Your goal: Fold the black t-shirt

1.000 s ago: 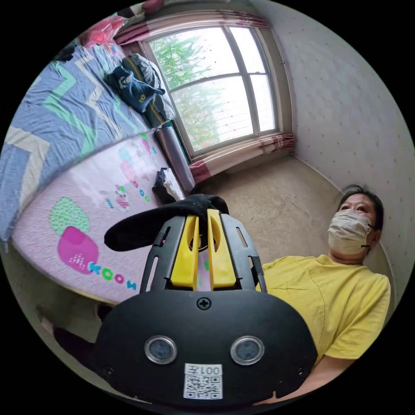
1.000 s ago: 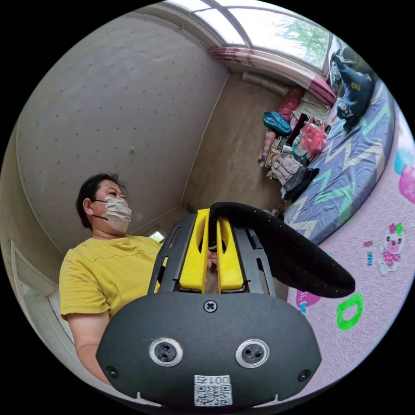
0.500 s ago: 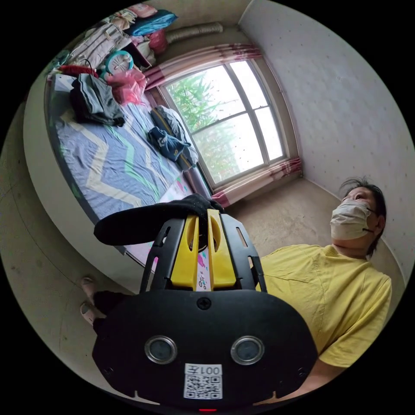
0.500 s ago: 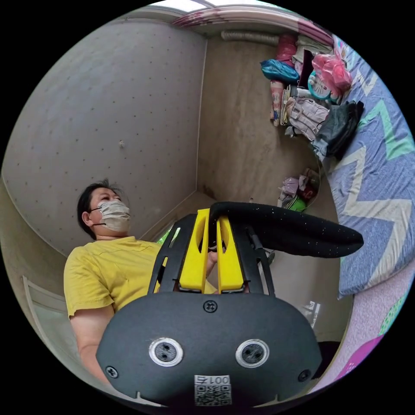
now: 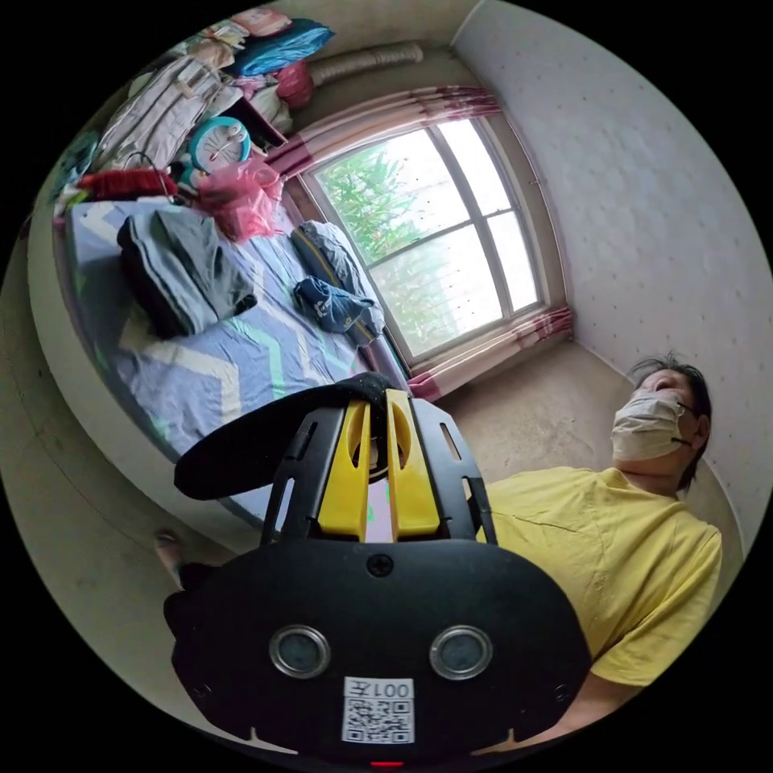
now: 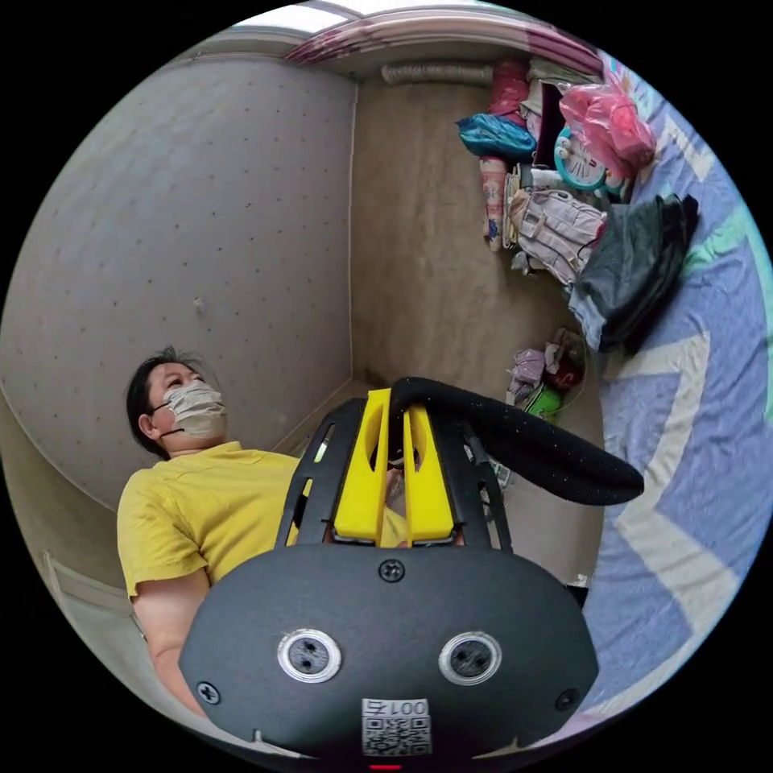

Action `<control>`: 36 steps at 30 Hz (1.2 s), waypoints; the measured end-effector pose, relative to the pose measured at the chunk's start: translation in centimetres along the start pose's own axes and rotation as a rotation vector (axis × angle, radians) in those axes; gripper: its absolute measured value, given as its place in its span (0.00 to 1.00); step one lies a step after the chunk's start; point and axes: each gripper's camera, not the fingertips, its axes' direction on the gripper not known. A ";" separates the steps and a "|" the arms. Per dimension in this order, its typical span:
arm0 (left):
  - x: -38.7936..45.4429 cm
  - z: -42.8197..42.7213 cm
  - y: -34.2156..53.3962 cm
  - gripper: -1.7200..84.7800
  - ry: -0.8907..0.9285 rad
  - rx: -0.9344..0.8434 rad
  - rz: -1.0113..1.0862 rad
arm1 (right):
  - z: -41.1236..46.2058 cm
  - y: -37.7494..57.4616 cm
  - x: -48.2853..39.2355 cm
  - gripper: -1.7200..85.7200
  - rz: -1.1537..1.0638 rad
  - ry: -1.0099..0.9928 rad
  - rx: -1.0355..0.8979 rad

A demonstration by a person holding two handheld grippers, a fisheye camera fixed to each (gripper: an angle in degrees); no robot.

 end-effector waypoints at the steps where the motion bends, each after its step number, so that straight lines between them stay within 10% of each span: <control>1: -1.4 -0.3 -3.2 0.02 -0.004 -0.012 0.012 | 0.4 -1.8 1.1 0.02 -0.018 0.027 -0.016; 19: -18.8 3.5 -55.5 0.02 0.190 -0.478 0.308 | 5.4 -18.5 15.3 0.03 -0.232 0.516 0.301; 28: -39.3 5.1 -55.7 0.02 -0.047 -0.911 -0.201 | 5.9 -5.5 37.8 0.03 0.409 0.551 0.541; 36: -38.0 4.5 -58.0 0.02 0.087 -0.944 -0.139 | 5.2 -3.4 36.9 0.03 0.299 0.513 0.561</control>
